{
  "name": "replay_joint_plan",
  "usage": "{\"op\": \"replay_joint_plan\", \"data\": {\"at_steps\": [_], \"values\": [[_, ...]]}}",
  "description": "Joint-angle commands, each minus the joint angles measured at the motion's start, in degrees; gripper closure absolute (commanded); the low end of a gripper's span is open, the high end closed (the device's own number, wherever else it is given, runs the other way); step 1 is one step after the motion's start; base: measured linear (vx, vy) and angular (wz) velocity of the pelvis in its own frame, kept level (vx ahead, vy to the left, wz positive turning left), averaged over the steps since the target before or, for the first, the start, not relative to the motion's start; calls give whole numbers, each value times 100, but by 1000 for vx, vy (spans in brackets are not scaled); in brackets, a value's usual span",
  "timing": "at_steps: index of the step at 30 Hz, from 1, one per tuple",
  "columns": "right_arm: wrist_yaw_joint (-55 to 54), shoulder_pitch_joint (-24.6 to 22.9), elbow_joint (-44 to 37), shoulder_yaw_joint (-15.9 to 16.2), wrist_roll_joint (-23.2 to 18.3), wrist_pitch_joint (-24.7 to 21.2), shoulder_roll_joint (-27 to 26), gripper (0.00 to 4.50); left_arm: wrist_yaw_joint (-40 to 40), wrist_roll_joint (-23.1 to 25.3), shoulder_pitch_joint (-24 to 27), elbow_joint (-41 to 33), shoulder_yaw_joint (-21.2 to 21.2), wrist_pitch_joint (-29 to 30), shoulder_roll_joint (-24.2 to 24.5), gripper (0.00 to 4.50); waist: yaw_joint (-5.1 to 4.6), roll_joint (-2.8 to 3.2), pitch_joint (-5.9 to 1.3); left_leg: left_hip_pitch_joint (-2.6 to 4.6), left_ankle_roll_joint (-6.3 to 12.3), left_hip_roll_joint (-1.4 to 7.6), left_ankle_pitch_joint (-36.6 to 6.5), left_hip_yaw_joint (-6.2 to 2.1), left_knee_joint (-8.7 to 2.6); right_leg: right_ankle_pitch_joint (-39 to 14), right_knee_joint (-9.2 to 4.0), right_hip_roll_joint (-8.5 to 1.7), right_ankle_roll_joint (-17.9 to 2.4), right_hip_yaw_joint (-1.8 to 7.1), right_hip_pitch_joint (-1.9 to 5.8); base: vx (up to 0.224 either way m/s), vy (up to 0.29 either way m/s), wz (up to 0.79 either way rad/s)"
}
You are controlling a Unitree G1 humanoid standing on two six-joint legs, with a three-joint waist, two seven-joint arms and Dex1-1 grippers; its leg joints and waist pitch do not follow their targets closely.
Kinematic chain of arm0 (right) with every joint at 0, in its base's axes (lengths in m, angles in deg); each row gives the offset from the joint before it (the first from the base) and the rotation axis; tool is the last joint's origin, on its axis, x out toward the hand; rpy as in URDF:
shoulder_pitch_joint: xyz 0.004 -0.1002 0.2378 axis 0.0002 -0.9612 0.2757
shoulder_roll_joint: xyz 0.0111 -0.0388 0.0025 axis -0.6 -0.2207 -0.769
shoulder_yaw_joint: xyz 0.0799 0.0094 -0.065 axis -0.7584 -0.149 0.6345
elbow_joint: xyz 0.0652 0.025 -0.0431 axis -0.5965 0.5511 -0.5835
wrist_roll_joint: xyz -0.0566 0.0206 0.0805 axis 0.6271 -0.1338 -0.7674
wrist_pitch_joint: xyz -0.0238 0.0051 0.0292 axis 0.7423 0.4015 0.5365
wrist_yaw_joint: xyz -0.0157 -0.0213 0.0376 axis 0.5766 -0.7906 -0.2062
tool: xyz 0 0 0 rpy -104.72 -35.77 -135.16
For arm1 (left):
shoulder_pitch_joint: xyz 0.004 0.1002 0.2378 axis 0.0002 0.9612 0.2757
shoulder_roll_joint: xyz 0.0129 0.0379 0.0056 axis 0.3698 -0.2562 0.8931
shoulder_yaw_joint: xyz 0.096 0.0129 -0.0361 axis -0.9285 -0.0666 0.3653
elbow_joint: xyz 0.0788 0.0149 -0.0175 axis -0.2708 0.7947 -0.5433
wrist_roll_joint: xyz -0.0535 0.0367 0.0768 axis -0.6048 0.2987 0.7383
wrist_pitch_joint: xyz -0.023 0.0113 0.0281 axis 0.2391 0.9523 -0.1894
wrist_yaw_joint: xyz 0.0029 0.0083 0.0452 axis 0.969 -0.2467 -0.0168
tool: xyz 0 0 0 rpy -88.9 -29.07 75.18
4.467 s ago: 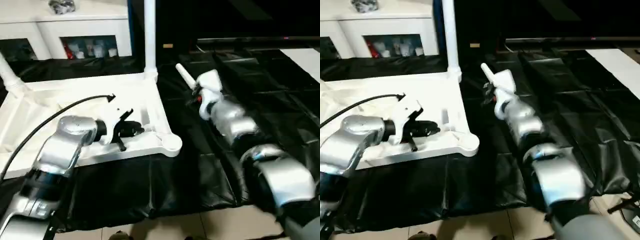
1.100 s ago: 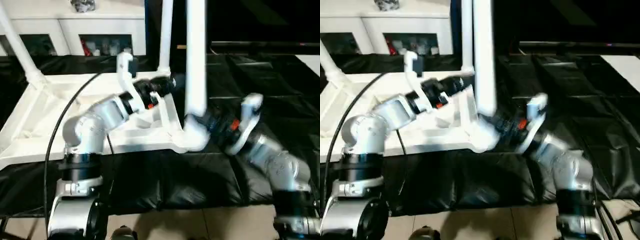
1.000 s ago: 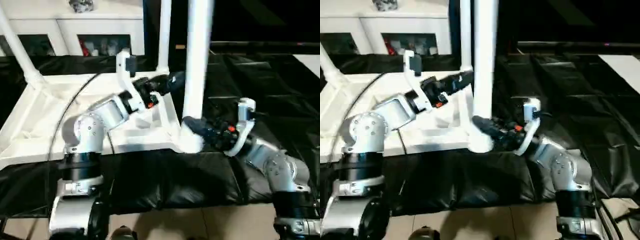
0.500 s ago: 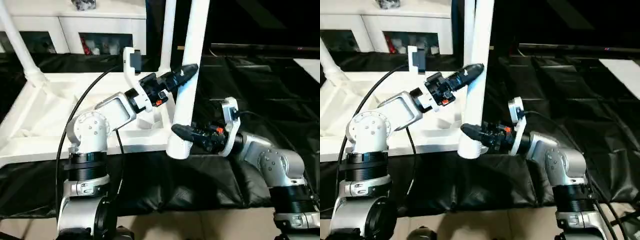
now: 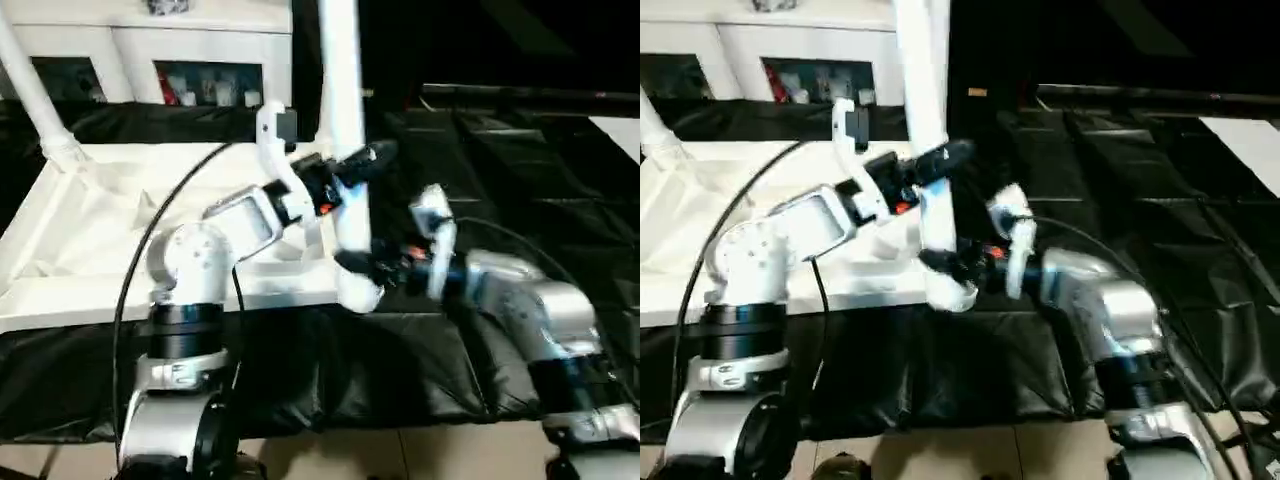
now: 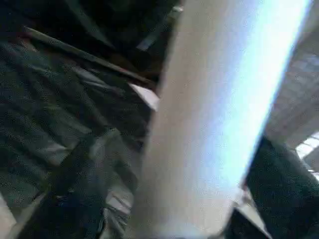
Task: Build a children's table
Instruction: Pick table leg
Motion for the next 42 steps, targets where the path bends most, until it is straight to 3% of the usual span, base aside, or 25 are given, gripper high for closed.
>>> {"op": "replay_joint_plan", "data": {"at_steps": [1, 2, 4, 7, 11, 13, 15, 20, 21, 22, 24, 27, 32, 37, 42], "values": [[-423, 127, -97, 4, 208, 180, -88, 262, -620, 240, -200, 184, 157, -322, -126, 57, -9, -28, -444, 79, -141, 21, -1437, 30, -405, -1792, -467, -199, -636, 159, 323, 0, 0, 0], [-828, 156, -163, 58, 409, 296, -244, 262, -1308, 352, -336, 345, 515, -679, -326, 73, -3, -27, -447, 73, -159, 19, -1440, 25, -401, -1798, -464, -202, -620, 161, 331, 0, 0, 0], [-1081, 152, -264, 112, 526, 331, -384, 262, -1633, 401, -392, 397, 671, -813, -416, 80, -10, -22, -454, 66, -173, 1, -1481, 14, -406, -1917, -479, -198, -506, 144, 341, 0, 0, 0], [-1307, 137, -426, 151, 599, 317, -580, 262, -1713, 395, -383, 380, 661, -766, -472, 115, -14, -3, -462, 78, -167, 13, -1488, 9, -409, -1865, -475, -189, -471, 151, 310, 0, 0, 0], [-1471, 138, -527, 187, 642, 340, -743, 262, -1613, 388, -325, 326, 521, -692, -525, 130, -8, 50, -472, 97, -183, 27, -1486, 7, -410, -1359, -428, -170, -680, 162, 305, 0, 0, 0], [-1572, 152, -559, 176, 626, 349, -811, 262, -1721, 402, -326, 342, 527, -757, -581, 162, -9, 57, -472, 79, -189, 20, -1488, 4, -417, -1257, -411, -173, -736, 162, 326, 0, 0, 0], [-1683, 176, -603, 157, 636, 369, -861, 262, -1739, 376, -348, 406, 490, -838, -577, 167, -17, 45, -470, 76, -195, 18, -1500, 2, -418, -1234, -411, -178, -740, 163, 334, 0, 0, 0], [-1695, 259, -559, -63, 430, 267, -977, 262, -1315, 403, -315, 410, 317, -902, -389, 212, -19, 66, -468, 83, -190, 14, -1580, 2, -424, -1337, -424, -182, -688, 165, 333, 0, 0, 0], [-1678, 278, -530, -122, 367, 242, -999, 206, -1214, 399, -308, 410, 291, -900, -346, 217, -19, 66, -468, 83, -190, 14, -1580, 2, -424, -1337, -424, -182, -688, 165, 333, 0, 0, 0], [-1656, 307, -440, -174, 350, 272, -968, 192, -1100, 396, -293, 415, 275, -902, -272, 222, -28, 75, -463, 82, -203, 14, -1618, -5, -433, -1386, -427, -186, -677, 163, 335, 0, 0, 0], [-1540, 332, -326, -231, 323, 333, -871, 192, -870, 371, -280, 452, 253, -926, -151, 234, -28, 80, -459, 99, -212, 16, -1655, -1, -431, -1408, -433, -182, -680, 166, 325, 0, 0, 0], [-1353, 374, -221, -334, 192, 285, -755, 157, -631, 326, -291, 538, 228, -975, -16, 254, -19, 88, -462, 109, -216, 14, -1654, 6, -426, -1395, -431, -175, -695, 170, 319, 0, 0, 0], [-187, 502, -59, -475, -414, -236, -207, 122, 606, 90, -349, 627, -34, -818, 480, 263, 1, 91, -481, 102, -142, 18, -1484, 10, -412, -1005, -374, -179, -899, 170, 356, 0, 0, 0], [714, 688, 285, -147, -444, -389, 280, 96, 1591, -190, -454, 616, -223, -481, 801, 264, -1, 87, -480, 97, -112, 14, -1434, 24, -387, -1032, -354, -192, -1106, 164, 365, 0, 0, 0], [1669, 886, 603, 178, -573, -532, 597, 77, 2677, -576, -435, 424, -572, -120, 1091, 264, 1, 68, -458, 104, -71, 22, -1531, 36, -387, -1235, -367, -196, -1180, 167, 356, 0, 0, 0]]}}
